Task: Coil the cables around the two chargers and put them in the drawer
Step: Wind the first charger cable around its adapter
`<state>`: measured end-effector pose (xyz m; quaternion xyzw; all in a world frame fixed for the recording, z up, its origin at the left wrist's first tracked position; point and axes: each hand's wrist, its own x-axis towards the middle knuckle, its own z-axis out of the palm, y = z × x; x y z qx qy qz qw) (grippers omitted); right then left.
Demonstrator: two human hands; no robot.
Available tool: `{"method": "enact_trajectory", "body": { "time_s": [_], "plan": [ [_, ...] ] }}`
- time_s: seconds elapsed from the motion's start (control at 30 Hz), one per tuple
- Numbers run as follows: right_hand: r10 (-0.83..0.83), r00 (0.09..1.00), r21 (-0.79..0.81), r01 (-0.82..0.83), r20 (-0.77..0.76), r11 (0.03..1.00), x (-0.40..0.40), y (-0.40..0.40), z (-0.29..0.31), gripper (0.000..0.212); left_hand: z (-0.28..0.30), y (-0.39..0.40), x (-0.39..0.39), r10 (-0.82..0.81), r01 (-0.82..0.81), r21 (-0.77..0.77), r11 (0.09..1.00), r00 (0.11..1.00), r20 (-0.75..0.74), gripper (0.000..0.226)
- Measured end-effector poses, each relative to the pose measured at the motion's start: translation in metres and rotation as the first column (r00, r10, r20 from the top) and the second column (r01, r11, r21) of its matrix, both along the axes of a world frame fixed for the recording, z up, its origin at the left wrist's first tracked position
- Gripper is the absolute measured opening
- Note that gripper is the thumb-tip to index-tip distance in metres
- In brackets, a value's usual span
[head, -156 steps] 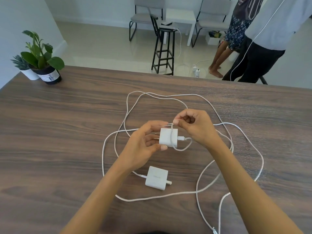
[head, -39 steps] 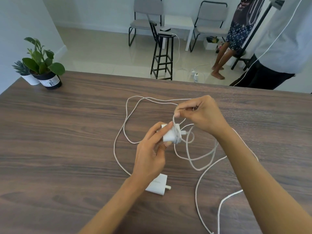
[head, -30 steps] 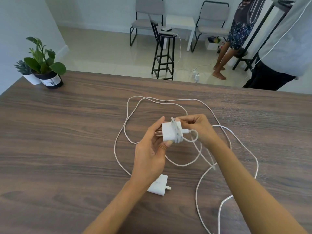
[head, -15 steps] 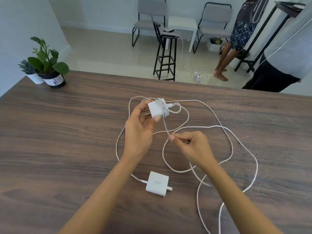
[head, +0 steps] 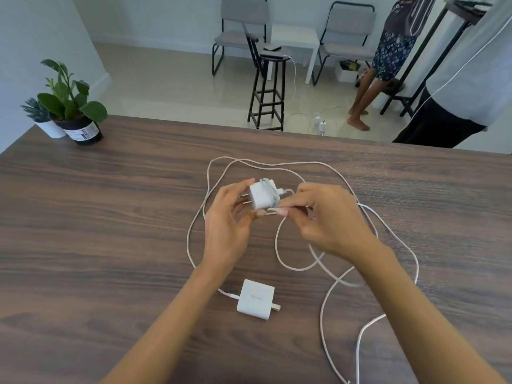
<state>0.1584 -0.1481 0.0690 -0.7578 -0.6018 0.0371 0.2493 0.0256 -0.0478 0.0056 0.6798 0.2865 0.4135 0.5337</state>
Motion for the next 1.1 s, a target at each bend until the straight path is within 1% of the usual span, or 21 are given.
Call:
{"method": "enact_trajectory", "body": {
  "time_s": [0.13,0.23,0.3,0.37,0.4,0.47,0.5,0.57,0.6,0.67,0.77,0.83,0.9,0.97,1.0,1.03,1.07,1.1],
  "plan": [
    [-0.006,1.000,-0.015,0.006,0.023,1.000,0.009,0.009,0.017,0.005,-0.002,-0.007,-0.005,-0.046,0.049,0.050,0.998,0.997,-0.061,0.060],
    [-0.015,1.000,-0.014,0.015,-0.020,1.000,0.019,0.014,0.025,0.002,0.001,-0.014,-0.011,-0.094,0.097,0.032,0.995,0.992,-0.078,0.061],
    [0.004,0.999,-0.006,-0.005,-0.043,1.000,0.026,0.016,0.027,0.007,0.004,-0.019,-0.016,-0.146,0.147,0.005,0.989,0.986,-0.077,0.058],
    [0.026,0.993,0.014,-0.025,-0.112,1.000,0.034,0.019,0.026,0.005,0.010,-0.025,-0.019,-0.214,0.212,-0.041,0.976,0.975,-0.058,0.058],
    [0.024,0.988,0.031,-0.020,-0.156,0.999,0.039,0.021,0.025,0.008,0.013,-0.028,-0.021,-0.249,0.246,-0.071,0.967,0.968,-0.039,0.059],
    [0.021,0.961,0.069,-0.001,-0.277,0.998,0.049,0.024,0.020,0.007,0.021,-0.034,-0.024,-0.307,0.308,-0.116,0.944,0.951,0.019,0.060],
    [0.038,0.927,0.091,-0.005,-0.372,0.996,0.051,0.024,0.017,0.008,0.026,-0.036,-0.024,-0.321,0.325,-0.127,0.937,0.946,0.054,0.059],
    [0.063,0.806,0.118,0.009,-0.589,0.993,0.052,0.023,0.008,0.013,0.036,-0.037,-0.024,-0.317,0.333,-0.142,0.932,0.940,0.126,0.056],
    [0.055,0.739,0.120,0.035,-0.671,0.992,0.052,0.022,0.000,0.017,0.040,-0.036,-0.023,-0.303,0.327,-0.151,0.933,0.939,0.161,0.054],
    [0.008,0.620,0.090,0.100,-0.785,0.991,0.051,0.020,-0.015,0.021,0.046,-0.033,-0.022,-0.262,0.298,-0.165,0.940,0.942,0.211,0.051],
    [-0.083,0.480,-0.003,0.166,-0.874,0.986,0.047,0.017,-0.039,0.009,0.053,-0.027,-0.023,-0.201,0.241,-0.148,0.959,0.950,0.240,0.047],
    [-0.145,0.421,-0.050,0.229,-0.895,0.972,0.043,0.014,-0.055,0.010,0.057,-0.022,-0.024,-0.173,0.209,-0.139,0.968,0.956,0.237,0.044],
    [-0.169,0.391,-0.079,0.237,-0.905,0.968,0.031,0.008,-0.065,0.018,0.059,-0.017,-0.023,-0.151,0.185,-0.137,0.973,0.963,0.225,0.044],
    [-0.149,0.391,-0.071,0.207,-0.908,0.976,0.016,0.001,-0.069,0.020,0.058,-0.010,-0.020,-0.110,0.140,-0.140,0.980,0.973,0.203,0.045],
    [-0.141,0.415,-0.063,0.196,-0.899,0.979,0.008,-0.004,-0.069,0.018,0.057,-0.006,-0.017,-0.082,0.108,-0.138,0.984,0.980,0.184,0.044],
    [-0.142,0.475,-0.058,0.187,-0.868,0.981,0.001,-0.007,-0.070,0.016,0.055,0.000,-0.015,-0.049,0.070,-0.130,0.989,0.986,0.160,0.043],
    [-0.153,0.581,-0.057,0.180,-0.800,0.982,-0.006,-0.011,-0.068,0.012,0.051,0.007,-0.013,-0.015,0.031,-0.119,0.992,0.991,0.134,0.043],
    [-0.168,0.707,-0.052,0.182,-0.687,0.982,-0.011,-0.014,-0.067,0.010,0.046,0.014,-0.011,0.021,-0.010,-0.107,0.994,0.995,0.102,0.043]
  ]
}}
